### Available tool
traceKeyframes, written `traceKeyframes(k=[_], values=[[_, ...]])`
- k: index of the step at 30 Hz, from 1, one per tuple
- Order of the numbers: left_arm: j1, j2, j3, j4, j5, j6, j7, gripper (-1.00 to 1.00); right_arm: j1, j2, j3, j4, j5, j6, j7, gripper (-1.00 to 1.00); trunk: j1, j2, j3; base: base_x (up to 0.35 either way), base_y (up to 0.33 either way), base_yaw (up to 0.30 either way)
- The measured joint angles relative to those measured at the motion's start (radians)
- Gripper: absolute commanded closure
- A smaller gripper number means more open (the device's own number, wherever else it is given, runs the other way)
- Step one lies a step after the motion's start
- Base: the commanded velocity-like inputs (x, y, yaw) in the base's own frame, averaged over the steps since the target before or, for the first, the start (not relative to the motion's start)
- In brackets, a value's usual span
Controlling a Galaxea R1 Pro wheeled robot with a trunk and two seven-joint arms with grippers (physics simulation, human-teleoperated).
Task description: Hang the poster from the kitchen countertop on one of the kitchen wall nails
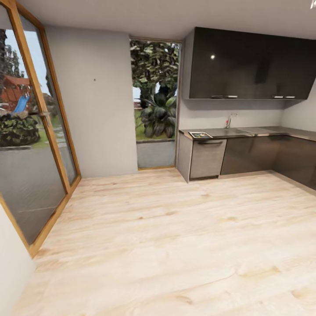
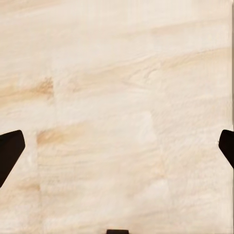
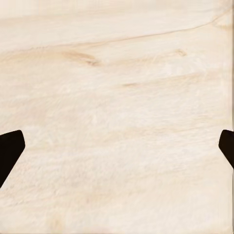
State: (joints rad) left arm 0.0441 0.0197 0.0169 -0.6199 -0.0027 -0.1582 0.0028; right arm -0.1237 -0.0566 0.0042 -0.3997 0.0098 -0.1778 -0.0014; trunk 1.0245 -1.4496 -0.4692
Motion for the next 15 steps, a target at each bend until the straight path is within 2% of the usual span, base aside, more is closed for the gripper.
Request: traceKeyframes(k=[15], values=[[0.0,0.0,0.0,0.0,0.0,-0.001,0.0,-1.0,0.0,0.0,0.0,0.001,0.0,0.0,0.0,-1.0,0.0,0.0,0.0,0.296,-0.203,0.0]])
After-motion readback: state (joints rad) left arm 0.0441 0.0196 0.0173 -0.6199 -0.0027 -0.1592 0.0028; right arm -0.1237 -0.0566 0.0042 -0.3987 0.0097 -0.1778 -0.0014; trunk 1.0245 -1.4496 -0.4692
